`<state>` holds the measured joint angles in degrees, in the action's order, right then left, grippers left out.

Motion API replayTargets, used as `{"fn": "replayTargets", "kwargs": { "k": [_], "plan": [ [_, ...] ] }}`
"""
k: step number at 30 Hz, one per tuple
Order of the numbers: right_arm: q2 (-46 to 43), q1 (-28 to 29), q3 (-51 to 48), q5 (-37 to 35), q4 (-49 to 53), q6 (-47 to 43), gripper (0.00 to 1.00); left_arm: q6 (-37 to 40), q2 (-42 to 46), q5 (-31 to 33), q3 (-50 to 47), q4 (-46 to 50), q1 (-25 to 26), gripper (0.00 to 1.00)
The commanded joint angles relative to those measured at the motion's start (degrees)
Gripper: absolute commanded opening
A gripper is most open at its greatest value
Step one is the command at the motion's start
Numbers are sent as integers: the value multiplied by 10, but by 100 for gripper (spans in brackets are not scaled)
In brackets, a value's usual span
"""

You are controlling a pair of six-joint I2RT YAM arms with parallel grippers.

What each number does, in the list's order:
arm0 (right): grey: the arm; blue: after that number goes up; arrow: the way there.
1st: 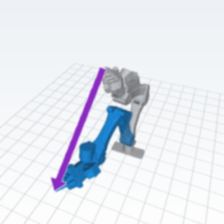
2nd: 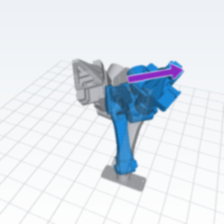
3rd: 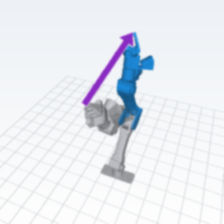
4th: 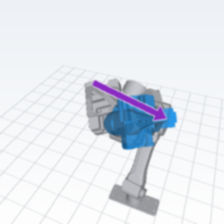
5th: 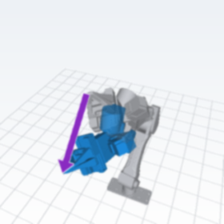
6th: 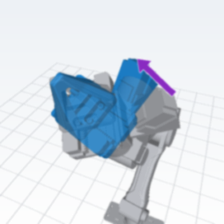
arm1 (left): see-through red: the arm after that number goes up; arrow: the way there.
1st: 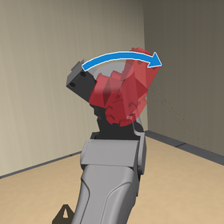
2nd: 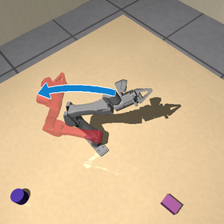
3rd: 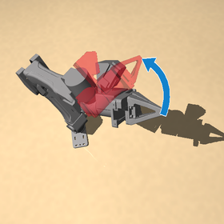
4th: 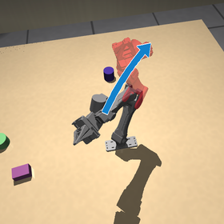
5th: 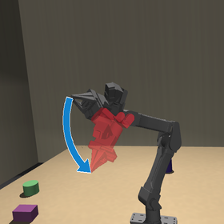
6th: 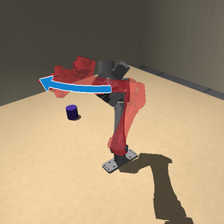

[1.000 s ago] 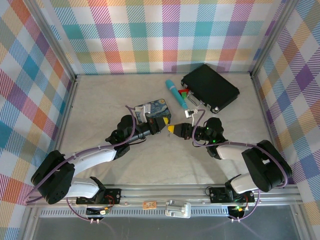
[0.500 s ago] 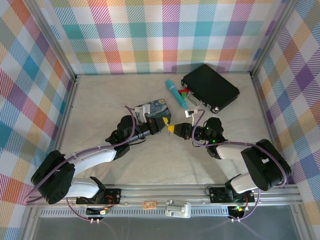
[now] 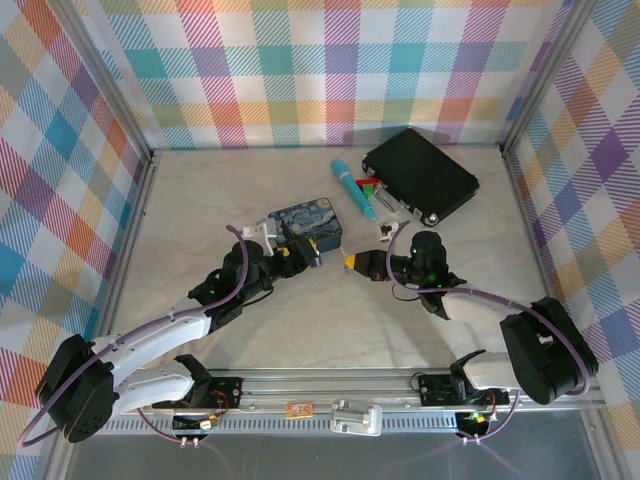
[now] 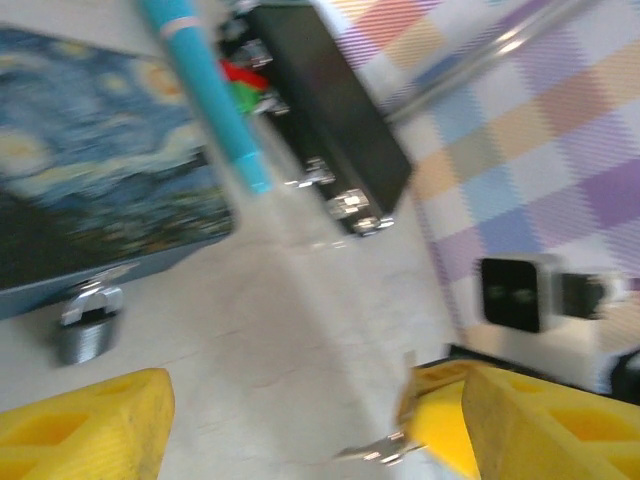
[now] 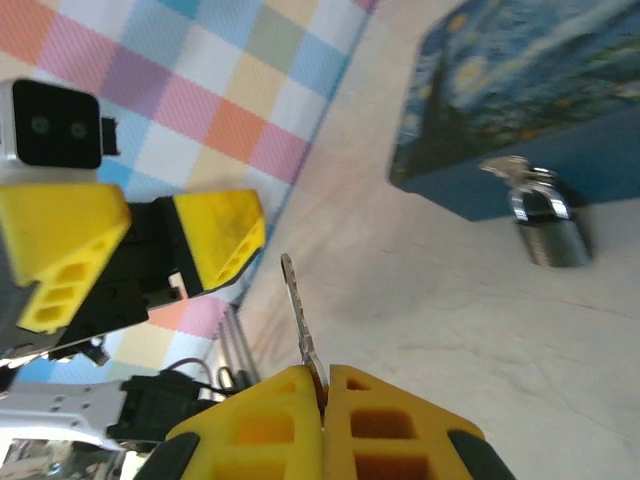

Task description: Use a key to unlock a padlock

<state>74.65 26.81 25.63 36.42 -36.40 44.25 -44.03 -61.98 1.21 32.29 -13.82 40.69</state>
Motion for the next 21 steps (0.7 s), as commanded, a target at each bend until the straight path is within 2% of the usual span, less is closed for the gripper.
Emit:
{"fn": "replayTargets", "kwargs": {
  "k": [1, 4, 7, 9, 10, 17, 21],
  "plan": [
    [-21, -4, 33, -55, 161, -76, 0, 15, -16, 51, -10, 96, -1, 75],
    [-34, -4, 54, -114, 257, -116, 0, 23, -67, 66, 12, 122, 10, 73],
    [-49, -4, 68, -146, 305, -138, 0, 42, -135, 107, 67, 168, 31, 70],
    [-58, -5, 67, -143, 306, -143, 0, 52, -184, 134, 106, 189, 42, 60],
    [-63, -5, 66, -139, 304, -143, 0, 55, -208, 142, 123, 190, 48, 58],
    [-86, -5, 50, -133, 298, -148, 0, 74, -322, 189, 194, 162, 59, 58],
    [-97, -12, 21, -95, 243, -130, 0, 75, -350, 188, 212, 176, 59, 53]
  ]
}}
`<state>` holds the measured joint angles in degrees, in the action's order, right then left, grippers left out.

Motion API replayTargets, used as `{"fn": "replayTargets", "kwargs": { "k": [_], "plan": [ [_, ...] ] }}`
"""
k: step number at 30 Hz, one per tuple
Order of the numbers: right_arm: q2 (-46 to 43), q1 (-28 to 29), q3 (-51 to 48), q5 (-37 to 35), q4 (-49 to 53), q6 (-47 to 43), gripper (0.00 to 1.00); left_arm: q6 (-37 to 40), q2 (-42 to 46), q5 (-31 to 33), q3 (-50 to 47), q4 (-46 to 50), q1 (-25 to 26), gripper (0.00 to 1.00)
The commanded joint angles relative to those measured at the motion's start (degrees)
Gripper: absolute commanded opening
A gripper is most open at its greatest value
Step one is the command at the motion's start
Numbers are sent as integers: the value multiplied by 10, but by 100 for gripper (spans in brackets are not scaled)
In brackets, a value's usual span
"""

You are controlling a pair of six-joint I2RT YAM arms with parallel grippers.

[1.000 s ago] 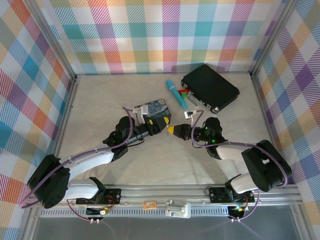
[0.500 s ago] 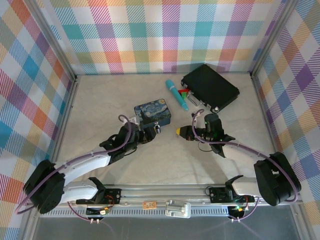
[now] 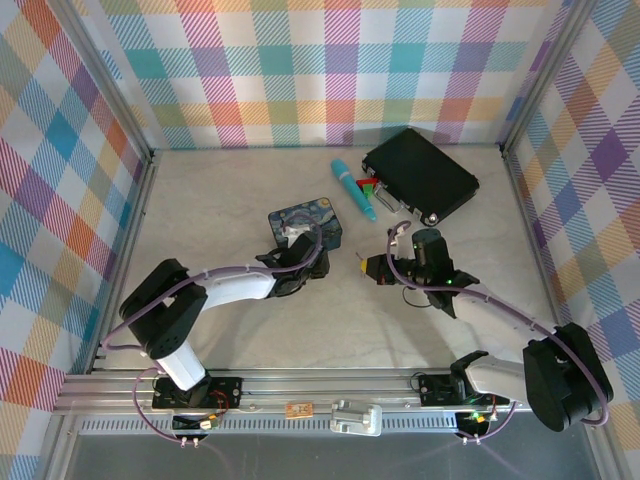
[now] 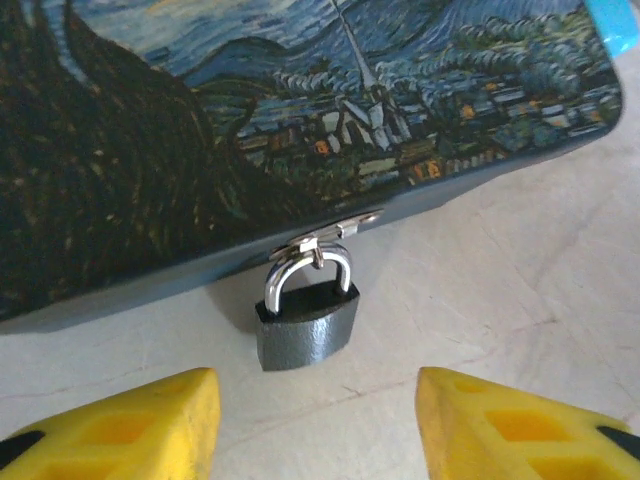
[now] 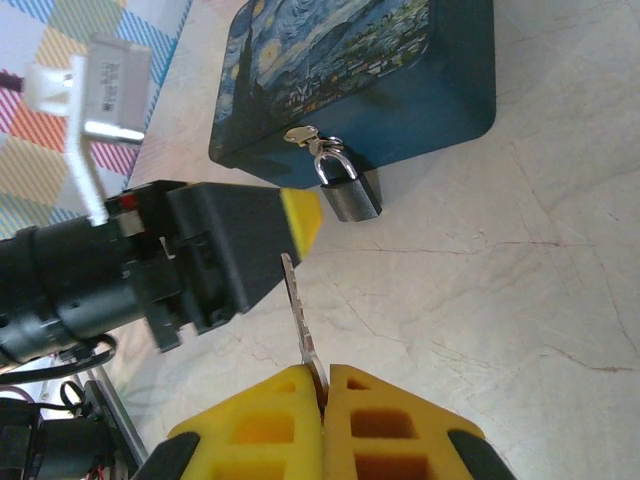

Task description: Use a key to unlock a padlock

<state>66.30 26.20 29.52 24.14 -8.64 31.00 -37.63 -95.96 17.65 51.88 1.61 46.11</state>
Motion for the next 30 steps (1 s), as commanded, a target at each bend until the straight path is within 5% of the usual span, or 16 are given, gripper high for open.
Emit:
{"fn": "replayTargets", "kwargs": {
  "k": [1, 8, 30],
  "plan": [
    [-13, -7, -21, 35, -43, 4, 0, 11, -15, 22, 16, 23, 4, 53],
    [9, -12, -25, 48, -66, 11, 0, 12, -54, 29, 28, 8, 1, 46],
    [-19, -18, -8, 57, -30, 13, 0, 22, -102, -28, -4, -150, -44, 47]
  ]
}}
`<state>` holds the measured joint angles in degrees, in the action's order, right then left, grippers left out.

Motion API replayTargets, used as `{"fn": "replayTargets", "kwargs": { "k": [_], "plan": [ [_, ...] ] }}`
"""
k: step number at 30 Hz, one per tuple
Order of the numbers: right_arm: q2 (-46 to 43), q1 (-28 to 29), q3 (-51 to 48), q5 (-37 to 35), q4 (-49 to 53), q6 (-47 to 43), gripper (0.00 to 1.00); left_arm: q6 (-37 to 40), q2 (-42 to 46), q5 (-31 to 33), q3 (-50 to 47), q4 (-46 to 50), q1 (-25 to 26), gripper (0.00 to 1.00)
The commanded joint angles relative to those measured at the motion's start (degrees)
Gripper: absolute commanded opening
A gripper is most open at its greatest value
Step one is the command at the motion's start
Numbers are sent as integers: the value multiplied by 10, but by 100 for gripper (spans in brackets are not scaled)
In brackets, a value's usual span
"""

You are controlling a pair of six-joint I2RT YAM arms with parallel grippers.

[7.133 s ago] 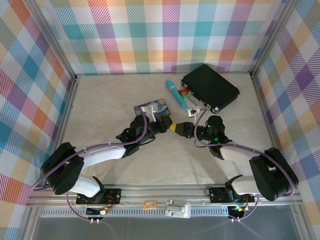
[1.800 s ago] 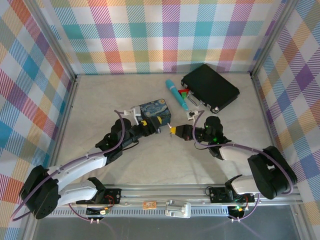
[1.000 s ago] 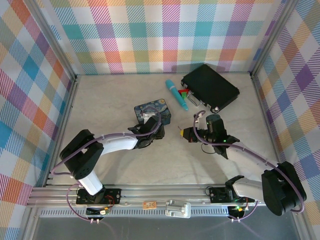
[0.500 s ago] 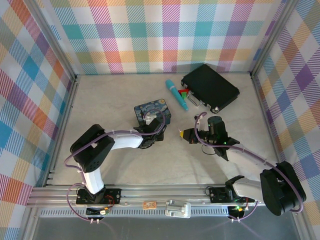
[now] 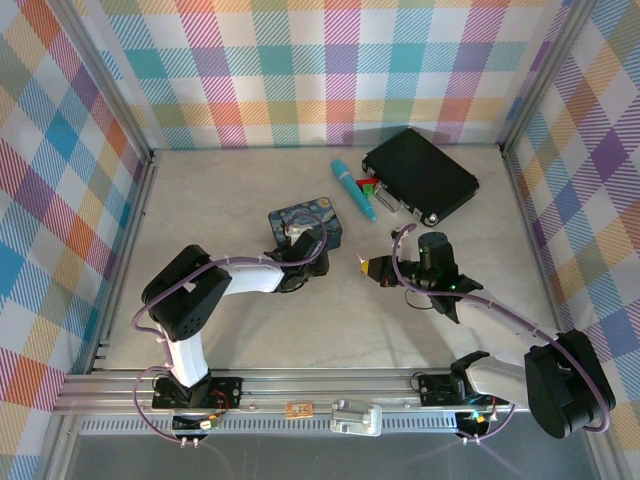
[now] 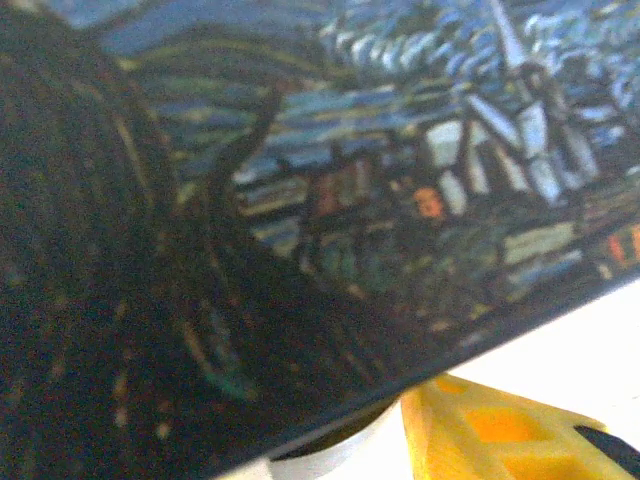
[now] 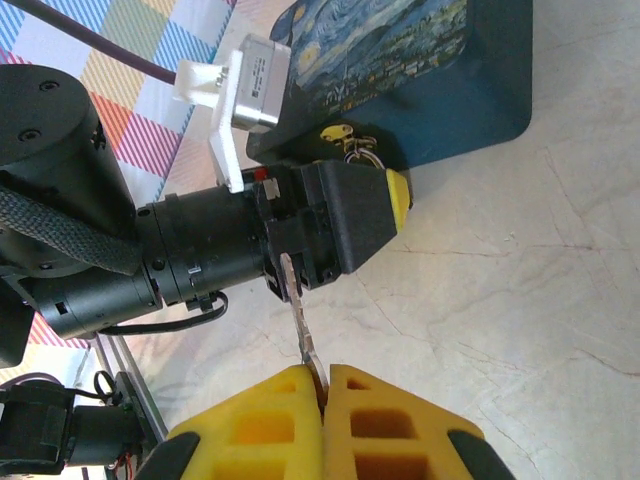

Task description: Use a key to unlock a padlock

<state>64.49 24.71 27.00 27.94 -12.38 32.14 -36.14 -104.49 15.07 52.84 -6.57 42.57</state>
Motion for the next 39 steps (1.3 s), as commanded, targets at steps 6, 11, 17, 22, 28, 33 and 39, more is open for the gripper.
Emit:
{"fn": "replayTargets", "kwargs": {
  "k": [6, 11, 17, 22, 28, 33, 39],
  "plan": [
    [-7, -3, 22, 8, 34, -7, 0, -7, -21, -10, -45, -150, -13, 39],
    [-7, -3, 27, 2, 49, -19, 0, -4, -22, -44, -66, -211, -19, 29],
    [-1, -3, 27, 0, 41, -19, 0, -8, -21, -53, -80, -234, -25, 19],
    [3, -3, 27, -1, 40, -22, 0, -20, -16, -65, -95, -249, -30, 8],
    [4, -3, 24, -2, 36, -21, 0, -11, -12, -95, -115, -290, -30, 4],
    [5, -2, 28, 1, 38, -21, 0, 5, -23, -114, -125, -305, -31, 32],
    [6, -3, 19, 2, 25, -14, 0, -7, -51, -115, -129, -342, -33, 36]
  ]
}}
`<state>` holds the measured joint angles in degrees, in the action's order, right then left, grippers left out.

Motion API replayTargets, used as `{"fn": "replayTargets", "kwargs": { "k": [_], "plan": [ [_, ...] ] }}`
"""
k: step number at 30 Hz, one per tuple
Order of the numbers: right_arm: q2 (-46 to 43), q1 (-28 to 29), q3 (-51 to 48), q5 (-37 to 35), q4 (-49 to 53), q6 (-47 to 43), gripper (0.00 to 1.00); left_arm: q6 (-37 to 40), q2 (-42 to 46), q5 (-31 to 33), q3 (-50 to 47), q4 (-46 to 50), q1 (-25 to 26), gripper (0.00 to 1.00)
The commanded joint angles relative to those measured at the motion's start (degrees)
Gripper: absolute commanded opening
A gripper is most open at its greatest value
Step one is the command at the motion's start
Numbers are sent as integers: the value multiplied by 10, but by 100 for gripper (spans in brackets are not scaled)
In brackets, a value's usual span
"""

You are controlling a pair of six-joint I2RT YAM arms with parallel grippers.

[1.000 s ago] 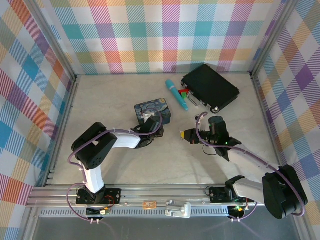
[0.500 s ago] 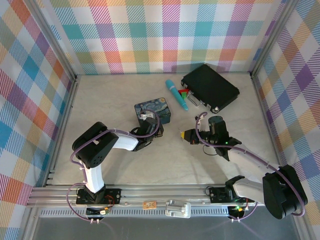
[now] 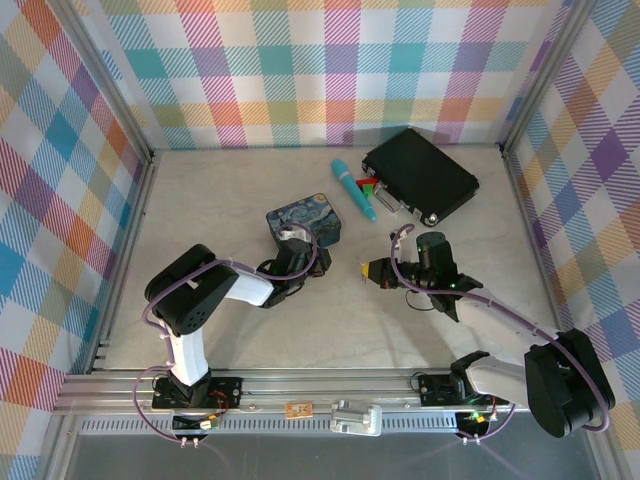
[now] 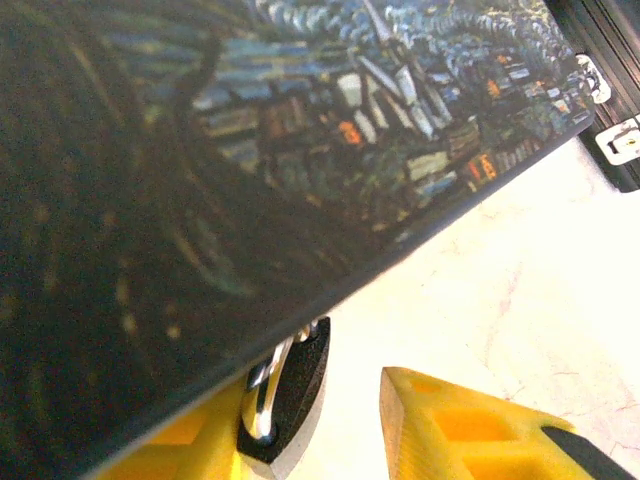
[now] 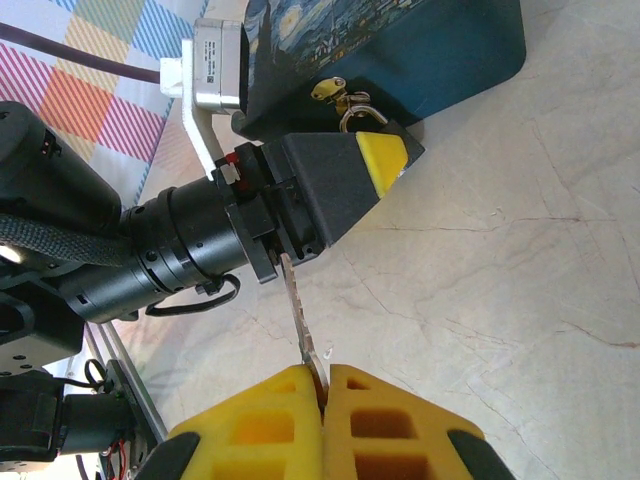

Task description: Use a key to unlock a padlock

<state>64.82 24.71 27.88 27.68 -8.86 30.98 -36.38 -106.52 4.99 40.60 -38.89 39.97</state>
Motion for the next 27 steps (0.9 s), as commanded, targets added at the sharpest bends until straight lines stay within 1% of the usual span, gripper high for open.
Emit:
{"fn": "replayTargets", "kwargs": {
  "k": [1, 3, 5, 7, 10, 12, 17, 20, 24, 27],
  "plan": [
    [4, -3, 11, 4, -11, -3, 0, -10, -37, -11, -4, -19, -8, 34],
    [3, -3, 11, 4, -9, -3, 0, -14, -46, -6, 5, -14, -10, 30],
    [0, -3, 10, 2, -7, -4, 0, -17, -53, 7, 15, 0, -10, 22],
    [-7, -3, 7, 0, -8, -2, 0, -14, -58, 16, 17, 3, -11, 13],
    [-14, -3, -2, -1, -13, 2, 0, -15, -58, 10, 8, -16, -12, 1],
    [-14, -3, -10, 0, -19, 7, 0, -27, -53, -4, -3, -34, -15, 0],
    [-8, -6, -38, 0, -54, 24, 0, -89, -22, -59, -37, -77, -26, 0],
    [-1, -9, -52, -1, -83, 34, 0, -131, 3, -93, -71, -122, -34, 0],
    [25, -11, -51, 17, -109, 39, 0, -171, 29, -168, -96, -176, -39, 0],
    [55, -11, -52, 34, -149, 55, 0, -207, 32, -211, -119, -245, -40, 0]
  ]
}}
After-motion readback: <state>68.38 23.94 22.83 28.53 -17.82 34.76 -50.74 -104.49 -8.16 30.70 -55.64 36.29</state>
